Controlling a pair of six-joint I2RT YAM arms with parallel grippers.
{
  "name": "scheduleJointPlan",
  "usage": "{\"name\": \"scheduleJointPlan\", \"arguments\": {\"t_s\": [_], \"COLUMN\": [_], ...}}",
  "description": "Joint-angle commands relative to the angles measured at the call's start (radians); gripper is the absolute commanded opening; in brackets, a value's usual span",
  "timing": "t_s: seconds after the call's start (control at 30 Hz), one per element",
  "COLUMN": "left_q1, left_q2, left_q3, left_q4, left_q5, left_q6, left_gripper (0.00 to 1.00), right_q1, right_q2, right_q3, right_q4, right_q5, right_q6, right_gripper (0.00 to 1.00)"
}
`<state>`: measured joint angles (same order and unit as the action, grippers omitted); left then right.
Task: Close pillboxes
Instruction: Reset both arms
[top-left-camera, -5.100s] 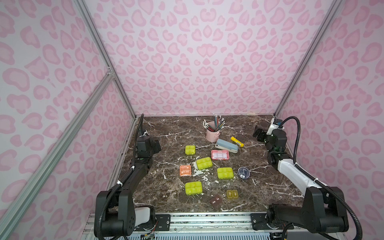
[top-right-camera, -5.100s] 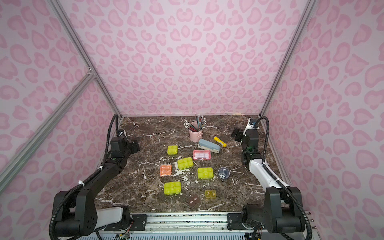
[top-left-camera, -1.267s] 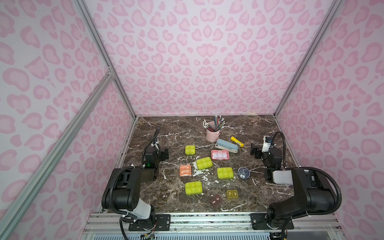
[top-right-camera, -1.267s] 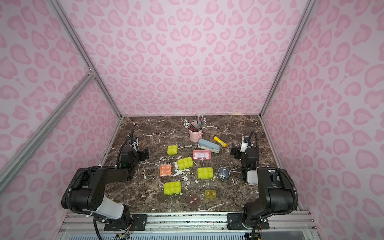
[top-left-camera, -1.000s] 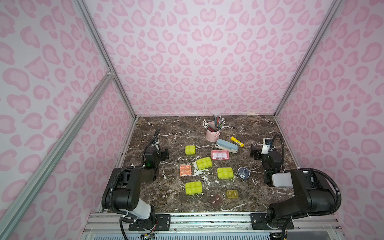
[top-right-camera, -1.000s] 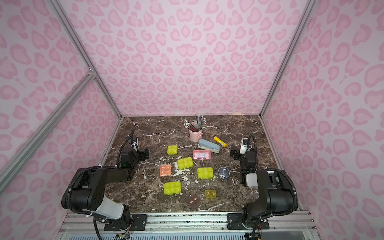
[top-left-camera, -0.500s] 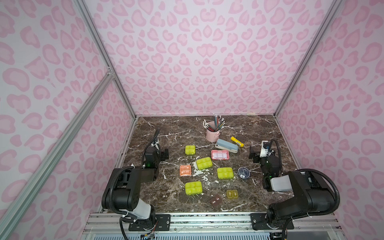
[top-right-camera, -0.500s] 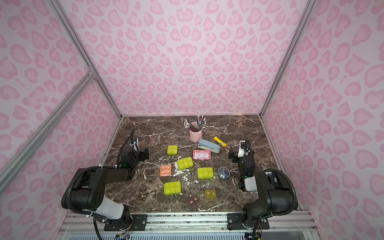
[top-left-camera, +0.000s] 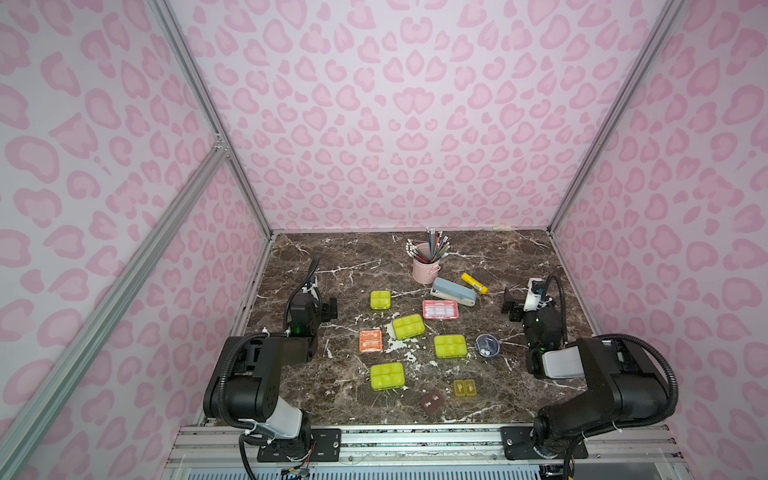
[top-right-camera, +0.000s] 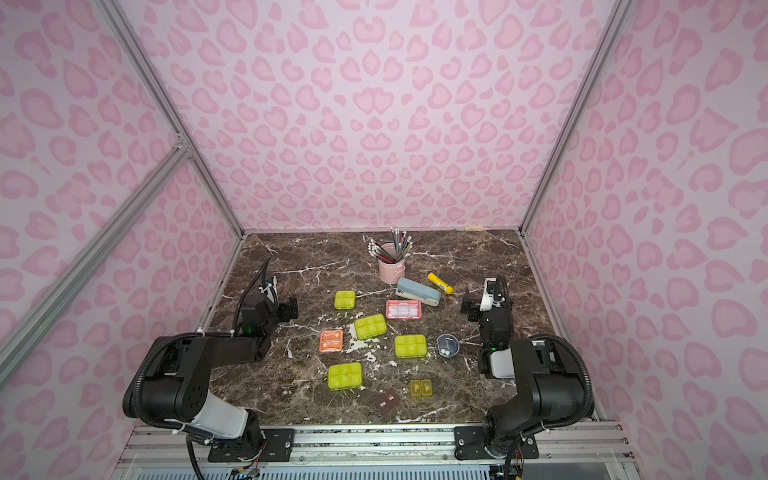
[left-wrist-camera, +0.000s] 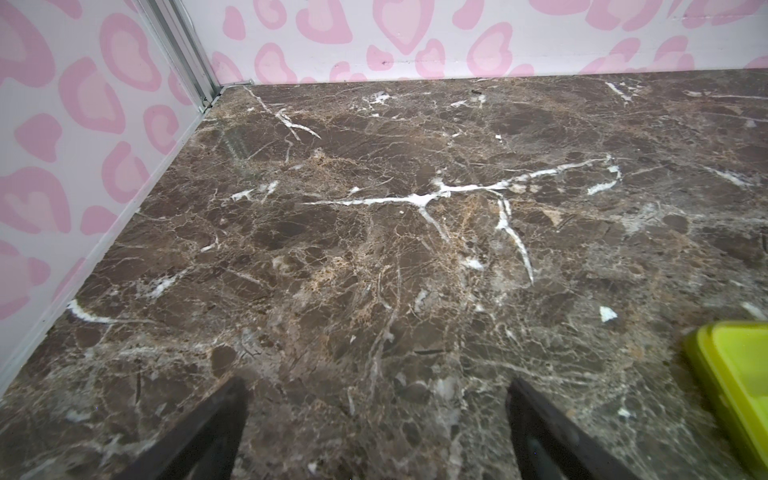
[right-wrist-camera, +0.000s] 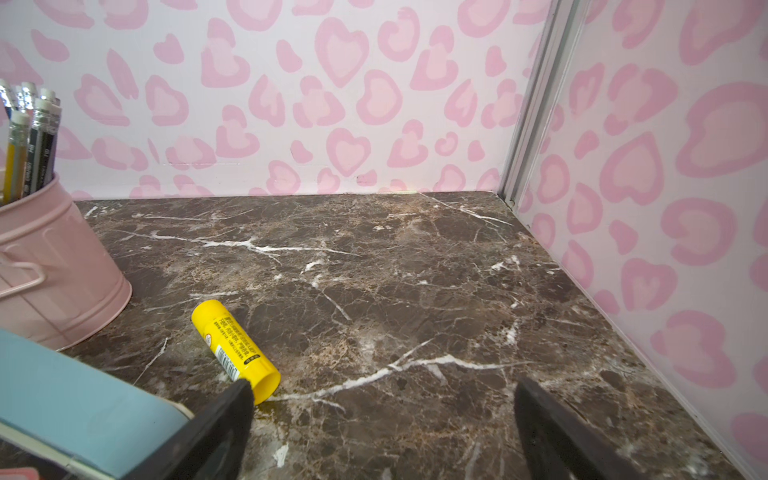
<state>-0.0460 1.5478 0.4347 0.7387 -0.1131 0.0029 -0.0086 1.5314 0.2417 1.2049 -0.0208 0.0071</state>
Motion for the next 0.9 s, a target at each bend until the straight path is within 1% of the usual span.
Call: {"name": "scheduleJointPlan", "arguments": {"t_s": [0.0,0.87], "left_q1": [-0.001,0.000], "left_q2": [0.003,0.003], "left_q3": [0.008,0.008], "left_q4": [0.039,0.038], "left_q5": [-0.003,-0.003], "left_q6": [0.007,0.007], "left_gripper": [0.98,0.98], "right_q1": [-0.001,-0.012], "right_q2": [0.001,0.007], "right_q3": [-0.005,0.003], "right_q4": [0.036,0.025], "right_q5": [-0.003,-0.020], "right_q6": [0.006,0.010], "right_gripper": [0.99,0.99]}}
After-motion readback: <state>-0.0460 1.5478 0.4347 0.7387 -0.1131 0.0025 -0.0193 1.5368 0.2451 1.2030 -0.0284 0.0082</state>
